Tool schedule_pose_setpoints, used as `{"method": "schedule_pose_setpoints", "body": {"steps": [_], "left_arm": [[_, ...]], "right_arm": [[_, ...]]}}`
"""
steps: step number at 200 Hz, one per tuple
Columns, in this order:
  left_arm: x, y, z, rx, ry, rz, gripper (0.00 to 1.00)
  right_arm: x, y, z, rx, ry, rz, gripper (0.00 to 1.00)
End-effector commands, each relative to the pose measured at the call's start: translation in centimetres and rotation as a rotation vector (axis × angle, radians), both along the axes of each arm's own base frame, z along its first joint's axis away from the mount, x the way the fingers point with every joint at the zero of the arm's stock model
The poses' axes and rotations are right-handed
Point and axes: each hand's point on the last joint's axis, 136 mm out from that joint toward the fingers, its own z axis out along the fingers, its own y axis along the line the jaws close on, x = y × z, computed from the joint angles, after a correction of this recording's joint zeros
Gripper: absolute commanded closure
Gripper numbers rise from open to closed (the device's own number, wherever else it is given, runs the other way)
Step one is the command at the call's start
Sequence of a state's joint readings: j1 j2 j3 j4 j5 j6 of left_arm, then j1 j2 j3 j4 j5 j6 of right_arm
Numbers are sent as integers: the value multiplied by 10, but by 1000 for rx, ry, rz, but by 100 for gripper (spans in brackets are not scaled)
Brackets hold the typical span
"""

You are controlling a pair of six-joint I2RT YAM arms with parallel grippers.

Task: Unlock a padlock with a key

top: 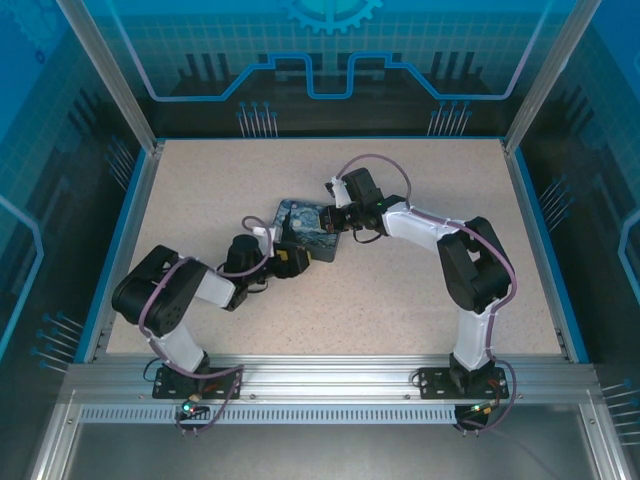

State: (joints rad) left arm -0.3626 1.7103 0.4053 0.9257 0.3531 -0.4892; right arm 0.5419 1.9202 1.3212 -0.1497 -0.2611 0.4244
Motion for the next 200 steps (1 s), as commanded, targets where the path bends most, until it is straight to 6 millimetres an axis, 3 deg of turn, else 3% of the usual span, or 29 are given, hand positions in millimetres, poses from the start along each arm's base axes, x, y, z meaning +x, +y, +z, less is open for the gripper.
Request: {"method": "schedule_pose_setpoints", "body": {"steps": [1, 85, 151, 200], "left_arm": [[-2, -13, -3, -24, 8, -67, 17], [1, -32, -6, -56, 35, -125, 25], [0, -46, 8, -109, 40, -151, 33], [8, -42, 8, -135, 72, -81, 36]], "right_arm": [[-9, -16, -34, -92, 93, -10, 100], [-9, -14, -30, -82, 82, -2, 100], [-9, -14, -29, -74, 80, -3, 100], [-9, -14, -26, -67, 73, -4, 100]]}}
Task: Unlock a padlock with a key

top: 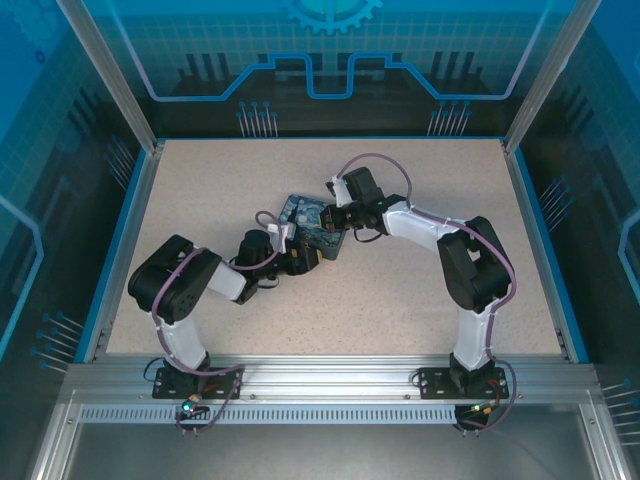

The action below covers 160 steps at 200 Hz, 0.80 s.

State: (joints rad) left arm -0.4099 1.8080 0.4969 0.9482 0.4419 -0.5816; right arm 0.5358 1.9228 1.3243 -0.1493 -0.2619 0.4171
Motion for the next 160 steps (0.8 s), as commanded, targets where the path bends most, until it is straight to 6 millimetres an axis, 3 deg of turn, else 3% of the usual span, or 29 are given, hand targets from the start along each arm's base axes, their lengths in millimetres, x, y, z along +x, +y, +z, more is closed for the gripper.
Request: {"method": "schedule_pose_setpoints", "body": {"steps": [1, 59, 160], "left_arm": [[6, -7, 7, -42, 6, 13, 36], [16, -2, 9, -102, 23, 96, 43], [17, 1, 10, -161, 11, 155, 52]], "right_arm": [[-12, -12, -26, -65, 78, -4, 100], [-12, -12, -26, -62, 75, -5, 100], [-13, -13, -26, -59, 73, -11, 100]]}}
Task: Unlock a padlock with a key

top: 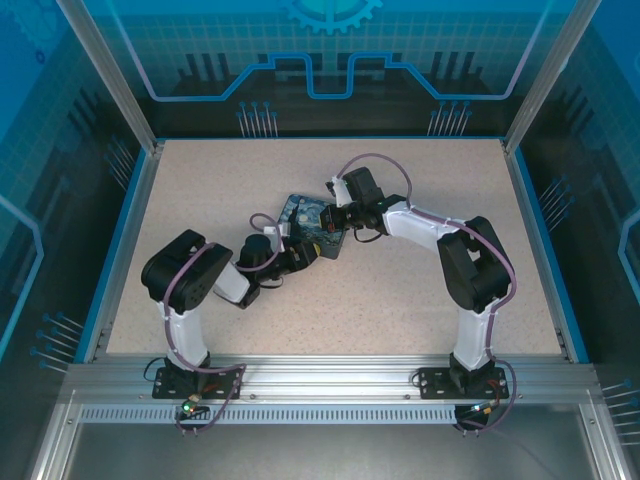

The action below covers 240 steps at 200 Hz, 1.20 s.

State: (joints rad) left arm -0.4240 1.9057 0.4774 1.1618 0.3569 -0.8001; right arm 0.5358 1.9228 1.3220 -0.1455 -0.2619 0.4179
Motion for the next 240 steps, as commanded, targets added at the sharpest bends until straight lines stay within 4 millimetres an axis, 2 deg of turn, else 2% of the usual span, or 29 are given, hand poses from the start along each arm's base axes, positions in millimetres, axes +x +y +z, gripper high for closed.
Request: {"method": "schedule_pose_setpoints", "body": {"steps": [1, 69, 155, 240], "left_arm": [[4, -1, 12, -26, -54, 21, 52], [7, 4, 6, 5, -24, 71, 60], [15, 11, -1, 62, -14, 163, 57], [22, 13, -1, 141, -22, 209, 64]], "right_arm": [[-13, -13, -26, -60, 74, -11, 100], [-14, -13, -27, -61, 77, -12, 100], [-14, -11, -29, -67, 81, -11, 100], [-16, -9, -28, -62, 78, -5, 100]]}}
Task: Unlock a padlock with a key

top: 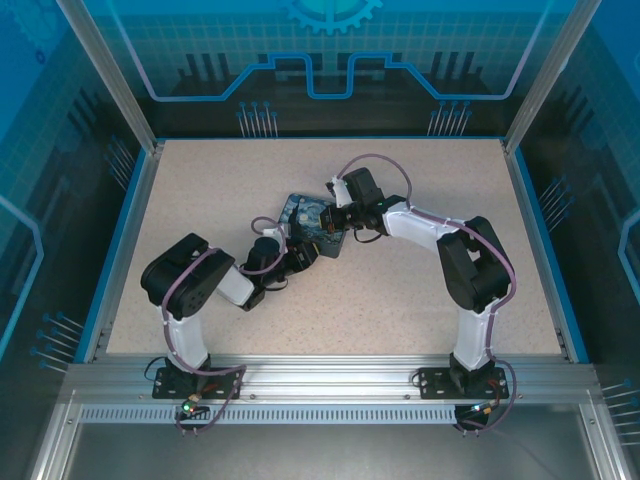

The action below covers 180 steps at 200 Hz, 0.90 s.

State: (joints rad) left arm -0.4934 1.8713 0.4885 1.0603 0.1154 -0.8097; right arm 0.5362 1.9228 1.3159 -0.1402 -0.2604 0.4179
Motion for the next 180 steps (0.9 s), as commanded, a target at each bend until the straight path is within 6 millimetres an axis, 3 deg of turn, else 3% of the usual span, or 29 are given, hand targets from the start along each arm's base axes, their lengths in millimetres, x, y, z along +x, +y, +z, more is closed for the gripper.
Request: {"method": "schedule_pose_setpoints", "body": {"steps": [1, 61, 118, 156, 180], "left_arm": [[13, 6, 8, 46, -38, 50, 64], [12, 3, 17, 45, -44, 41, 72], [11, 2, 27, 28, -35, 51, 77], [10, 1, 36, -10, 13, 65, 81], [8, -1, 43, -41, 70, 76, 86]], "right_arm": [[-15, -8, -27, -60, 77, -4, 100], [-11, -7, -11, -36, 26, 4, 100], [-9, -14, 33, 23, -84, 15, 100], [-33, -31, 54, 9, -169, 50, 100], [-64, -39, 45, -17, -182, 132, 100]]}}
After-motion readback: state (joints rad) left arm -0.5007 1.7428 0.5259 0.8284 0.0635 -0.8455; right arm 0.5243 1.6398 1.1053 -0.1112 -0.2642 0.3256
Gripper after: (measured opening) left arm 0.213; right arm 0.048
